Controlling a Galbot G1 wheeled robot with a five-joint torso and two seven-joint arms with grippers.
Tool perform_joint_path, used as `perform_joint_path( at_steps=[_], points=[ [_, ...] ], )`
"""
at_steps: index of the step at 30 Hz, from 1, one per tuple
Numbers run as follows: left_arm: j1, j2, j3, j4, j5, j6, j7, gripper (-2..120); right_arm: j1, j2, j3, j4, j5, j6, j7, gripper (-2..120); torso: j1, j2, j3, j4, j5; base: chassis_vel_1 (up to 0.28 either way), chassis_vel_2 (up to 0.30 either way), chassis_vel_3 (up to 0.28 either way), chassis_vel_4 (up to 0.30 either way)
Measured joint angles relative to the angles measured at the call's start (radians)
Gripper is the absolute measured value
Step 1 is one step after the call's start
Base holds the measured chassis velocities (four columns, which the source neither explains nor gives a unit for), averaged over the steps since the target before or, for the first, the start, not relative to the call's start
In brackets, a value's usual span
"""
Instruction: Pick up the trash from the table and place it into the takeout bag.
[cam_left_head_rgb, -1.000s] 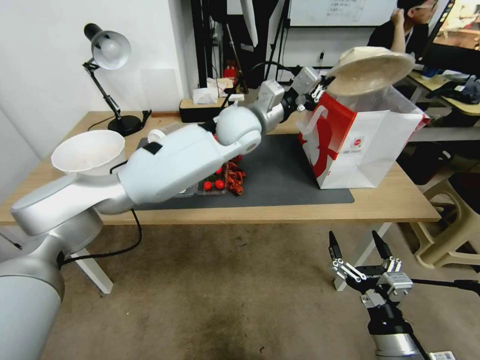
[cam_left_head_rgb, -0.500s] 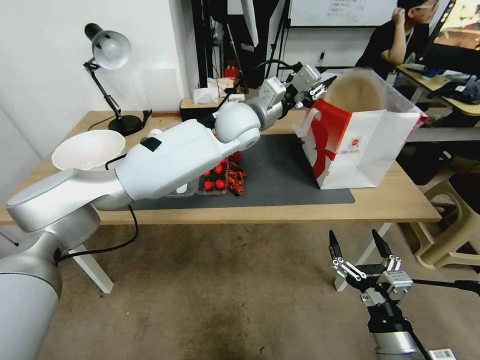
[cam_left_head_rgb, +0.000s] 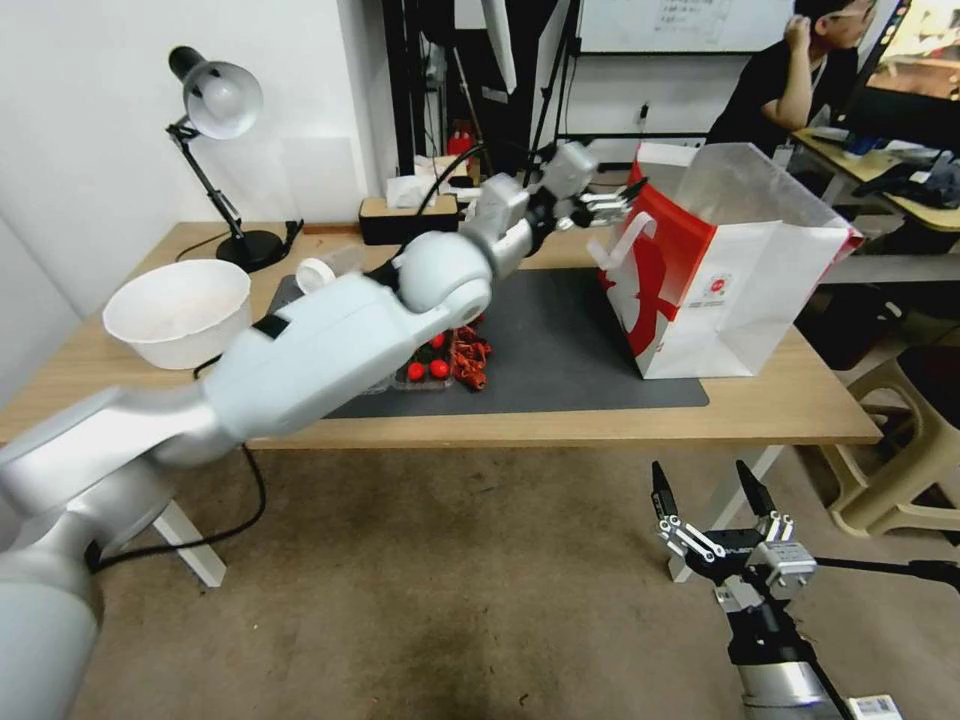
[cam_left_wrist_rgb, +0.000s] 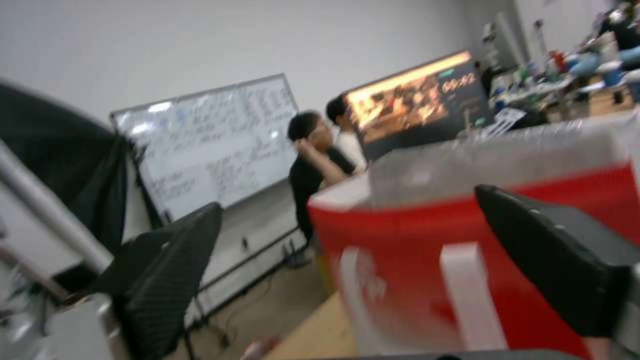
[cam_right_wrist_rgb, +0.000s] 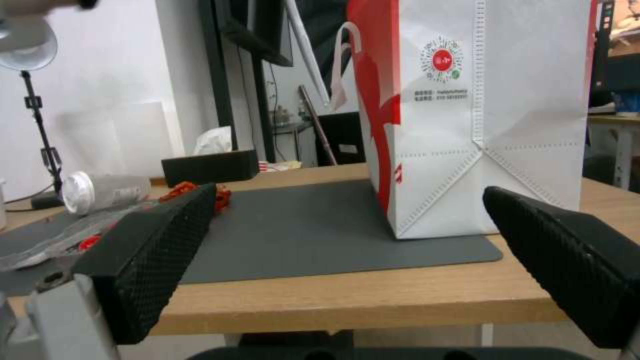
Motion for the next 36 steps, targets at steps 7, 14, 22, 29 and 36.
perform_joint_path(
  at_steps=[7,14,22,29,36],
  points=[
    [0.255,0.156,-0.199,-0.184,0.037,0.029,-0.001,100,-0.004,-0.001,-0.002,0.008,-0.002,0.000,0.000,100,0.000,0.000,0.000,-0.0005,0.0004,0.000,0.000,0.000,0.000],
    [0.551,0.253,-0.433,-0.309,0.079,0.024,0.023,100,-0.008,-0.014,-0.011,0.019,-0.007,-0.001,-0.002,100,0.000,0.000,0.000,-0.0003,-0.0001,0.000,0.000,0.000,0.000],
    [0.898,0.290,-0.670,-0.419,0.138,-0.015,0.011,100,-0.010,-0.024,-0.014,0.024,-0.007,-0.002,-0.002,100,0.000,0.000,0.000,-0.0003,0.0003,0.000,0.000,0.000,0.000],
    [1.292,0.225,-0.892,-0.479,0.318,-0.122,-0.077,100,-0.012,-0.027,-0.029,0.034,-0.018,-0.004,-0.002,100,0.000,0.000,0.000,-0.0001,0.0004,0.000,0.000,0.000,0.000],
    [1.443,0.123,-0.958,-0.540,0.400,-0.142,-0.174,100,-0.024,-0.011,-0.045,0.049,-0.039,0.003,-0.005,100,0.000,0.000,0.000,-0.0003,0.0006,0.000,0.000,0.000,0.000]
  ],
)
